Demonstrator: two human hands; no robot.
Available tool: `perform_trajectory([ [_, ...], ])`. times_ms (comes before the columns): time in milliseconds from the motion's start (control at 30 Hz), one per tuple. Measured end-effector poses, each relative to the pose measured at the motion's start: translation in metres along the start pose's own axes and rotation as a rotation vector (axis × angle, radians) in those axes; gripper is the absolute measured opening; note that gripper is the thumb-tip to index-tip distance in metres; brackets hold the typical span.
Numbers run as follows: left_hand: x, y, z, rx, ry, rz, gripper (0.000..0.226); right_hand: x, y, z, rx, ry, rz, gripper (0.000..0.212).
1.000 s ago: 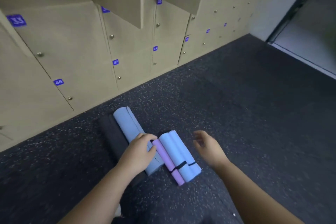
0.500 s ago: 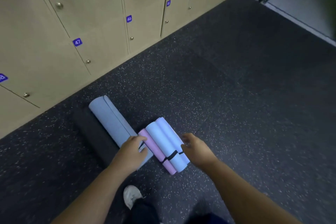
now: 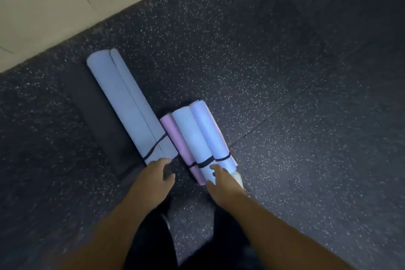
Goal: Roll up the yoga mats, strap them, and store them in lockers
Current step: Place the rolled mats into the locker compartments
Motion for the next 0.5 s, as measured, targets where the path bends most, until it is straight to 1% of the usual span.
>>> perform_trajectory([
  [67, 0.026, 0.015, -0.035, -0.067, -0.009, 0.074, 0.047, 0.031, -0.019, -0.016, -0.094, 0.084, 0.025, 0.045],
  [167, 0.061, 0.03, -0.092, -0.183, -0.019, 0.163, 0.048, 0.072, -0.044, -0.03, -0.153, 0.182, 0.062, 0.045],
  [267, 0.097, 0.034, -0.146, -0.285, -0.002, 0.245, 0.041, 0.117, -0.068, -0.032, -0.252, 0.213, 0.128, 0.045],
  [333, 0.124, 0.032, -0.176, -0.355, -0.008, 0.247, 0.033, 0.147, -0.088, -0.034, -0.325, 0.223, 0.162, 0.046],
  [400, 0.148, 0.033, -0.202, -0.446, -0.027, 0.261, 0.029, 0.175, -0.112, -0.038, -0.36, 0.228, 0.141, 0.043],
  [433, 0.159, 0.037, -0.215, -0.487, -0.038, 0.277, 0.037, 0.187, -0.124, -0.041, -0.364, 0.225, 0.12, 0.042],
  [500, 0.181, 0.045, -0.237, -0.532, -0.062, 0.301, 0.062, 0.21, -0.144, -0.048, -0.373, 0.2, 0.09, 0.044],
])
Point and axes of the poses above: each hand's wrist, its own x-axis towards the middle knuckle, its own z-axis out of the back of the hand, y = z × x, the point moved 9 cm from there along x, towards the middle knuckle, and after that the axes turned 5 degrees about z, right-handed, at the moved point
